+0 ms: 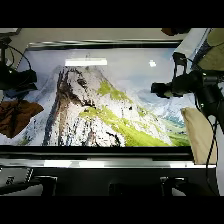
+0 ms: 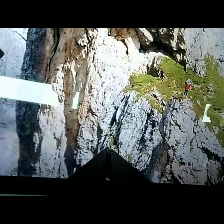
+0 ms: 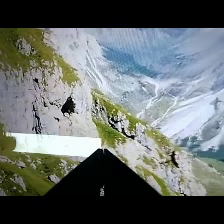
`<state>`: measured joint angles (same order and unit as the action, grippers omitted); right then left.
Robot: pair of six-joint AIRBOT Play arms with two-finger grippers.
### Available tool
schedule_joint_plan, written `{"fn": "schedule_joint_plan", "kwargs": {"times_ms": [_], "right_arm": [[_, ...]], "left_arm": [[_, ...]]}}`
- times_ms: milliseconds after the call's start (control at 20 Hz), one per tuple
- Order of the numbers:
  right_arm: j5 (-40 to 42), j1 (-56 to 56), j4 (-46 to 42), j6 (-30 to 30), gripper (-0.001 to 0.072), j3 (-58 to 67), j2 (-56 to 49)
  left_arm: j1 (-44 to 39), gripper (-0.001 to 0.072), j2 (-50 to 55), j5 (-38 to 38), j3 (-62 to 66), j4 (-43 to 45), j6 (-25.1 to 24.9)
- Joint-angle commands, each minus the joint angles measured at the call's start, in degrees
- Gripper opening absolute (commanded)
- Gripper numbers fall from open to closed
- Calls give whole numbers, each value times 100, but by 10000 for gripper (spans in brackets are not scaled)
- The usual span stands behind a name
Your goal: Fold the clothes and pants, and hang the long-sleeved shirts on hangers.
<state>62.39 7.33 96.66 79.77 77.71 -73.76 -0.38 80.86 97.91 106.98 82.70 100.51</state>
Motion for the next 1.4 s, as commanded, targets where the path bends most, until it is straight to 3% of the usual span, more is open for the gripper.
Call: {"fn": "schedule_joint_plan", "kwargs": {"times_ms": [0,450,500,600,700,950,1200,1350], "right_arm": [[4,7,-4,-2,33,7,2],[4,7,-4,-2,33,4,2],[7,7,-4,-2,33,4,2],[4,7,-2,-2,33,7,2],[4,7,-4,-2,33,7,2],[4,7,-4,-2,33,4,2],[4,7,7,-4,33,7,2],[4,7,7,-2,33,7,2]], "left_arm": [[0,15,-4,-2,-2,2,0],[0,15,-4,-2,-2,2,0],[0,16,-4,13,0,57,-511],[44,16,-4,4,0,179,-2326],[42,16,-4,4,0,179,-2811],[39,16,-2,4,-2,107,-2793],[-46,15,-2,35,-2,-330,-1202],[-79,16,-2,-251,-2,-365,-1174]]}}
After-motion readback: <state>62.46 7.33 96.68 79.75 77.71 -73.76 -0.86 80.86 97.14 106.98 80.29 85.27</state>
